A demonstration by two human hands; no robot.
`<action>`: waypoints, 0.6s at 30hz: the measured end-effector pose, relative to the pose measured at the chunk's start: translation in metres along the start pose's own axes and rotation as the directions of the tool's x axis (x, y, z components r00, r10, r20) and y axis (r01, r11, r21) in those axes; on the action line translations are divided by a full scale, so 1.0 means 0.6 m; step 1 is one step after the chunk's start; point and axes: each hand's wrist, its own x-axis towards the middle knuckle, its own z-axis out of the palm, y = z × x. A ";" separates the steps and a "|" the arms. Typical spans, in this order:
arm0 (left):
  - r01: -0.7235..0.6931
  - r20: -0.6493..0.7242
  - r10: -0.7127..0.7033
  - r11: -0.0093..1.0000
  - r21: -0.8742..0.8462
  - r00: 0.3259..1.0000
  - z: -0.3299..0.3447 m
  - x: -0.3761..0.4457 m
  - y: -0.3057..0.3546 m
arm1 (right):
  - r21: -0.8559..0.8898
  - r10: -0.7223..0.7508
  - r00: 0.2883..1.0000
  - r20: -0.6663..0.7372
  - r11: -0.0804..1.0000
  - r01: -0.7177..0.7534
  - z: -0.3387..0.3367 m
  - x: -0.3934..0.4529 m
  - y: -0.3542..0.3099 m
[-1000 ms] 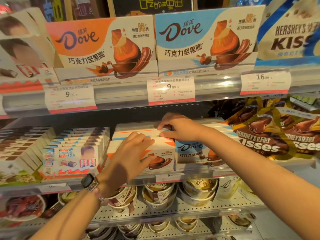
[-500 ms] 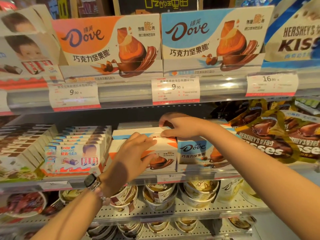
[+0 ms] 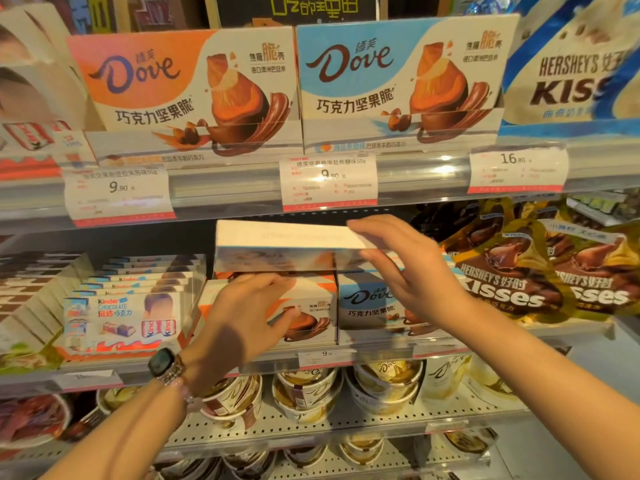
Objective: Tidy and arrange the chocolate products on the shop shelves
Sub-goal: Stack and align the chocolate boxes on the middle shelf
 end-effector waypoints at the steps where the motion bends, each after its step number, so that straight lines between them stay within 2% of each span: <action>1: 0.009 0.004 -0.008 0.998 -0.055 1.000 0.001 0.002 -0.001 | 0.017 0.003 1.000 -0.025 1.000 -0.002 -0.011 -0.008 -0.002; 2: 0.040 0.018 -0.037 0.985 -0.169 0.999 -0.002 0.003 -0.003 | 0.041 0.019 0.999 -0.038 0.999 -0.018 -0.025 -0.016 -0.002; 4: 0.103 0.062 -0.084 0.887 -0.451 0.995 -0.010 0.011 -0.008 | 0.058 0.043 0.998 -0.034 0.997 -0.041 -0.052 -0.032 0.003; 5: 0.096 0.088 -0.058 0.847 -0.522 0.994 -0.012 0.017 -0.014 | 0.048 0.053 0.998 -0.021 0.998 -0.052 -0.064 -0.042 0.008; 7: 0.081 0.164 -0.008 0.892 -0.444 0.986 -0.015 0.033 -0.024 | 0.018 0.085 0.996 0.017 0.996 -0.085 -0.082 -0.060 0.023; 9: 0.151 0.260 -0.036 0.885 -0.440 0.965 -0.021 0.047 -0.022 | -0.001 0.143 0.988 0.056 0.990 -0.143 -0.093 -0.077 0.042; 11: 0.189 0.293 -0.015 0.795 -0.576 0.956 -0.026 0.058 -0.010 | -0.004 0.220 0.972 0.078 0.975 -0.221 -0.098 -0.090 0.058; 14: 0.188 0.252 0.009 0.641 -0.744 0.968 -0.021 0.075 0.016 | -0.008 0.317 0.945 0.073 0.948 -0.318 -0.103 -0.099 0.079; 18: 0.232 0.236 -0.065 0.548 -0.803 0.970 0.002 0.098 0.046 | -0.034 0.364 0.927 0.094 0.931 -0.362 -0.113 -0.106 0.100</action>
